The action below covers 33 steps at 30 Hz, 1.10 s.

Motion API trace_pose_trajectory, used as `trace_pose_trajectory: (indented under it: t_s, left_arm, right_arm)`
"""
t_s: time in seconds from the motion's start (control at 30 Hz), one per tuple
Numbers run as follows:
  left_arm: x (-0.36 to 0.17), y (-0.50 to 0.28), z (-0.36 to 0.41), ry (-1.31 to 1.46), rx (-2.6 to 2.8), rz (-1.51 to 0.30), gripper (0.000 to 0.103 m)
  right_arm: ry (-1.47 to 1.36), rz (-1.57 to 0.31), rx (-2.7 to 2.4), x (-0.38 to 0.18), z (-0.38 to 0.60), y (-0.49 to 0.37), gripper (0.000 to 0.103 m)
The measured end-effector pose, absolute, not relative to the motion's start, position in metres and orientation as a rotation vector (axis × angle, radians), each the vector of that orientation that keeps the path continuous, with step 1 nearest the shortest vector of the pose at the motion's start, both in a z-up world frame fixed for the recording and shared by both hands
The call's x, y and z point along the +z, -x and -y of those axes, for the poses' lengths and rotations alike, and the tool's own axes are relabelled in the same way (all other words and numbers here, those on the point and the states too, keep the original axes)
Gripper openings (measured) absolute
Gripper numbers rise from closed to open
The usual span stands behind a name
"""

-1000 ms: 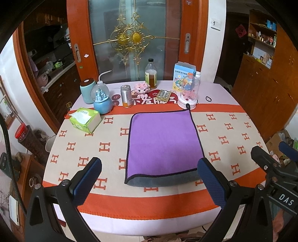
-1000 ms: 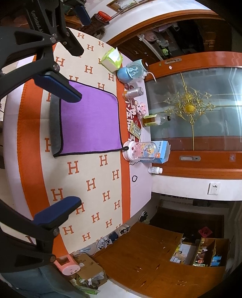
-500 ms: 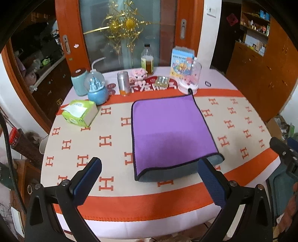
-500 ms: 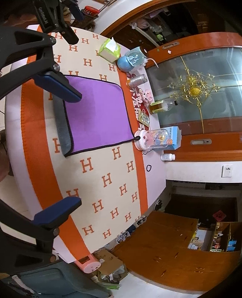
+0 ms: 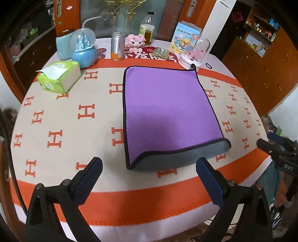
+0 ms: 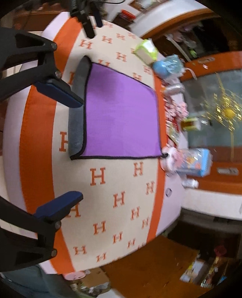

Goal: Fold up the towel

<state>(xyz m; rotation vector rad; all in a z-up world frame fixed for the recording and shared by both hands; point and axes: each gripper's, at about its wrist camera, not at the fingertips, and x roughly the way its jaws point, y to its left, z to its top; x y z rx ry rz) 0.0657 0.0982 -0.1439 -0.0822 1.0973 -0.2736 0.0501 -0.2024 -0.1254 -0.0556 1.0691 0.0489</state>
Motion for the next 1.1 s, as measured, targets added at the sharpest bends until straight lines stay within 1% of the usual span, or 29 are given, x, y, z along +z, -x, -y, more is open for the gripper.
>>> trace_pose_trajectory:
  t_s: [0.1, 0.17, 0.23, 0.27, 0.33, 0.4, 0.53, 0.6, 0.63, 0.7, 0.73, 0.87, 0.93, 1.0, 1.1]
  left_arm:
    - [-0.162, -0.076, -0.097, 0.016, -0.285, -1.109, 0.099]
    - [-0.174, -0.082, -0.094, -0.033, -0.309, -1.128, 0.095]
    - [-0.187, -0.088, -0.091, -0.076, -0.344, -1.148, 0.090]
    - [-0.192, -0.090, -0.089, -0.094, -0.356, -1.160, 0.087]
    - [-0.201, -0.096, -0.087, -0.108, -0.407, -1.184, 0.077]
    - [-0.209, -0.101, -0.086, -0.099, -0.455, -1.213, 0.075]
    - [-0.217, -0.107, -0.081, -0.111, -0.530, -1.238, 0.070]
    - [-0.218, -0.108, -0.077, -0.129, -0.562, -1.240, 0.069]
    - [-0.220, -0.109, -0.075, -0.136, -0.580, -1.245, 0.064]
    - [-0.223, -0.109, -0.070, -0.153, -0.610, -1.265, 0.059]
    - [-0.225, -0.110, -0.070, -0.158, -0.615, -1.277, 0.057]
    - [-0.233, -0.115, -0.069, -0.146, -0.636, -1.308, 0.055]
    - [-0.236, -0.118, -0.070, -0.128, -0.649, -1.319, 0.050]
    - [-0.238, -0.121, -0.071, -0.118, -0.653, -1.328, 0.046]
    - [-0.242, -0.123, -0.073, -0.098, -0.655, -1.347, 0.043]
  right_arm:
    - [0.070, -1.119, 0.114, -0.150, 0.211, -0.066, 0.083]
    - [0.083, -1.141, 0.160, -0.163, 0.215, -0.073, 0.080]
    - [0.113, -1.165, 0.229, -0.178, 0.218, -0.081, 0.078]
    - [0.128, -1.171, 0.246, -0.181, 0.219, -0.083, 0.075]
    - [0.167, -1.195, 0.303, -0.193, 0.220, -0.090, 0.071]
    - [0.182, -1.215, 0.352, -0.202, 0.222, -0.097, 0.065]
    - [0.166, -1.246, 0.442, -0.214, 0.224, -0.108, 0.061]
    - [0.170, -1.259, 0.484, -0.220, 0.223, -0.112, 0.054]
    - [0.172, -1.266, 0.498, -0.222, 0.223, -0.114, 0.052]
    - [0.177, -1.281, 0.528, -0.226, 0.220, -0.118, 0.047]
    - [0.176, -1.285, 0.541, -0.227, 0.219, -0.119, 0.046]
    - [0.192, -1.298, 0.589, -0.231, 0.213, -0.122, 0.044]
    - [0.195, -1.310, 0.604, -0.235, 0.210, -0.124, 0.041]
    - [0.188, -1.326, 0.621, -0.238, 0.209, -0.124, 0.033]
    - [0.191, -1.333, 0.634, -0.240, 0.207, -0.123, 0.029]
